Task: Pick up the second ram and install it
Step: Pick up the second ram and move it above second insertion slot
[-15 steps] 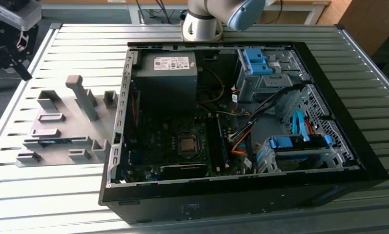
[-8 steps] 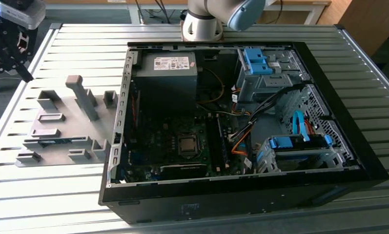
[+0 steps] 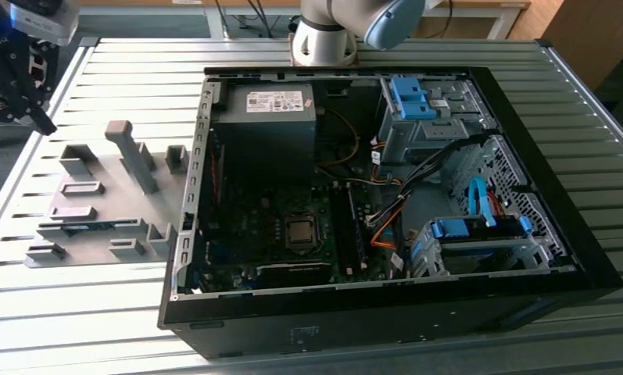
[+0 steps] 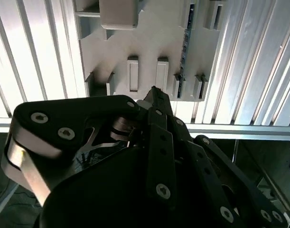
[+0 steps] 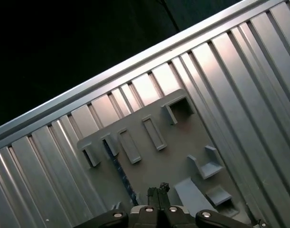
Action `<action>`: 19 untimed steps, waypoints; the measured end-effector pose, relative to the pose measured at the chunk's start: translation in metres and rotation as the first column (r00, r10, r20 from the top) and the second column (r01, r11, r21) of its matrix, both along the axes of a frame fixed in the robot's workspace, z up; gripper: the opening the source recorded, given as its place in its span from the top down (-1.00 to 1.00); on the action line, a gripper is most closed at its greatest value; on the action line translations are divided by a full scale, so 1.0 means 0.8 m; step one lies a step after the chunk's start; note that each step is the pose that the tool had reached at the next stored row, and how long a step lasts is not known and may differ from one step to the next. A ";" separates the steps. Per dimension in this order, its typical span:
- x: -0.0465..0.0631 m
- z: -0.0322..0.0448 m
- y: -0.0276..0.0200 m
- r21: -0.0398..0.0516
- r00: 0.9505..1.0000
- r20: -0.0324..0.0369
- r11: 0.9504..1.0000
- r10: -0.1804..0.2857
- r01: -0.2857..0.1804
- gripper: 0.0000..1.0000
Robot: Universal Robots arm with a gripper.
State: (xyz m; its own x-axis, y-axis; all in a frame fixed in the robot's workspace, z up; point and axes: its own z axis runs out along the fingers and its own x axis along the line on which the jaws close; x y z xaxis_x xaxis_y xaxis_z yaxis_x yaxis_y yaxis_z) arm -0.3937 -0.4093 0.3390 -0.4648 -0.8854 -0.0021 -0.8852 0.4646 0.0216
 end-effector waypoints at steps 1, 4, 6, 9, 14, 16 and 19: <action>0.000 -0.0011 0.0000 0.000 1.000 0.000 1.000 0.018 -0.018 0.79; 0.000 -0.0049 0.0000 0.000 0.997 0.000 0.997 0.073 -0.073 0.79; 0.000 -0.0074 0.0000 0.000 0.994 0.000 0.994 0.109 -0.109 0.79; 0.000 -0.0106 0.0000 0.000 0.987 0.000 0.987 0.163 -0.163 0.79; -0.002 -0.0110 -0.0027 0.000 0.984 0.002 0.984 0.179 -0.179 0.79; -0.002 -0.0110 -0.0028 0.000 0.984 0.002 0.984 0.179 -0.179 0.79; -0.002 -0.0111 -0.0029 0.000 0.984 0.002 0.984 0.180 -0.180 0.79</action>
